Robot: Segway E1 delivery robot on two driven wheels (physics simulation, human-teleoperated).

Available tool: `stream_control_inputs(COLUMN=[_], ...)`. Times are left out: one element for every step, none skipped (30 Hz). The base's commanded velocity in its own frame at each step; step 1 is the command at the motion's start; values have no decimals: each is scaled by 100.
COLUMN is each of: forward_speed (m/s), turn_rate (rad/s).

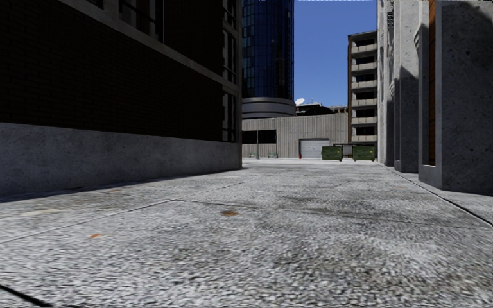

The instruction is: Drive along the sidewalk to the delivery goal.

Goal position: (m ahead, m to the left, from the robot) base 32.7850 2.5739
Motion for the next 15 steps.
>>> stream_control_inputs(forward_speed=[198, 198, 198, 198, 198, 198, 198, 198, 200, 200, 200, 200, 200, 200, 200], turn_rate=[0, 0, 0, 0, 0, 0, 0, 0, 0, 0, 0, 0, 0, 0, 0])
